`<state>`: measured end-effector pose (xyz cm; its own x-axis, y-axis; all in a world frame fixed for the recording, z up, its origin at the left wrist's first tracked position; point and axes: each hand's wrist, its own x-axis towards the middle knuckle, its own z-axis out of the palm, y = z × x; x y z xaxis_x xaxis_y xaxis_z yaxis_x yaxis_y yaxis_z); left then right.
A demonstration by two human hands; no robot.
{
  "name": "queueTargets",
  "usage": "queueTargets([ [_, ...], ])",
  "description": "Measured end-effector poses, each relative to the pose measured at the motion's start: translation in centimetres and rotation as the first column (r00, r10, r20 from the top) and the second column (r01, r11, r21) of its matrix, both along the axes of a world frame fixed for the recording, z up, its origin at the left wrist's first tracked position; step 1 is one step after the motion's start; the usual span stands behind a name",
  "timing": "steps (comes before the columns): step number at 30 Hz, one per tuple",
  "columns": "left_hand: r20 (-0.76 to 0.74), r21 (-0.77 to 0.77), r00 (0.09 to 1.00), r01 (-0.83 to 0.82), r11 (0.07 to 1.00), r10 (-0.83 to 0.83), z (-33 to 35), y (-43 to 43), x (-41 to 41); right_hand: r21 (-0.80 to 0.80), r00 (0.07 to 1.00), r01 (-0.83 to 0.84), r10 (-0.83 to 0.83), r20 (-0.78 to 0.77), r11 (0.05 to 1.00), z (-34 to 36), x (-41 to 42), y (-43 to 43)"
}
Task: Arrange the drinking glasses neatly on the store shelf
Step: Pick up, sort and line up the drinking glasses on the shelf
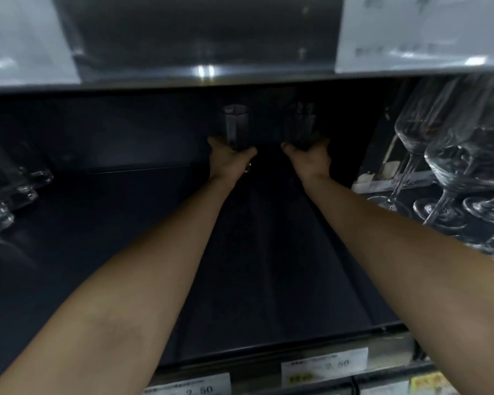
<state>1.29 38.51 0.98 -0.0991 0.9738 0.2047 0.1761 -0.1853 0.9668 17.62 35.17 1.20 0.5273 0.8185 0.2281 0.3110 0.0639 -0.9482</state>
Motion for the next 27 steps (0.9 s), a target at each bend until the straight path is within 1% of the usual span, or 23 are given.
queueTargets([
  [3, -0.006, -0.008, 1.0, -0.002, 1.0, 0.002, 0.3, -1.4, 0.1, 0.002, 1.0, -0.018, 0.019, -0.023, 1.0, -0.1, -0.3, -0.9],
  [7, 0.013, -0.023, 0.998, 0.056, 0.998, -0.056, 0.6, -3.8, 0.0, 0.034, 0.997, -0.045, 0.047, -0.055, 0.998, 0.0, -0.6, -3.1],
  [10, 0.043, -0.015, 0.997, 0.068, 0.998, -0.067, 0.5, -6.2, -0.6, 0.024, 0.997, -0.076, 0.077, -0.024, 0.997, 0.1, -0.6, -5.1],
  [16, 0.085, -0.075, 0.993, 0.089, 0.993, -0.082, 0.5, -12.6, -2.6, 0.022, 0.968, -0.207, 0.208, -0.138, 0.978, -0.2, -0.4, -9.8],
  [21, 0.107, -0.159, 0.994, 0.012, 0.987, 0.005, 1.5, -18.5, -3.8, 0.043, 0.939, -0.29, 0.293, -0.178, 0.956, 0.2, -1.3, -14.4],
  [23, 0.157, -0.21, 0.988, 0.03, 0.977, 0.004, 1.7, -20.5, -4.0, 0.039, 0.922, -0.318, 0.319, -0.22, 0.947, 0.4, -1.8, -16.6],
  [24, 0.211, -0.241, 0.977, 0.045, 0.97, 0.007, 1.9, -21.5, -4.1, 0.035, 0.909, -0.342, 0.34, -0.242, 0.939, 0.5, -1.9, -17.5],
  [26, 0.324, -0.291, 0.945, 0.068, 0.954, 0.032, 2.6, -23.9, -4.4, 0.036, 0.864, -0.392, 0.381, -0.329, 0.919, 0.8, -2.2, -19.2],
  [27, 0.353, -0.301, 0.934, 0.065, 0.951, 0.049, 3.0, -25.1, -4.6, 0.028, 0.835, -0.413, 0.391, -0.387, 0.91, 1.2, -2.5, -20.1],
])
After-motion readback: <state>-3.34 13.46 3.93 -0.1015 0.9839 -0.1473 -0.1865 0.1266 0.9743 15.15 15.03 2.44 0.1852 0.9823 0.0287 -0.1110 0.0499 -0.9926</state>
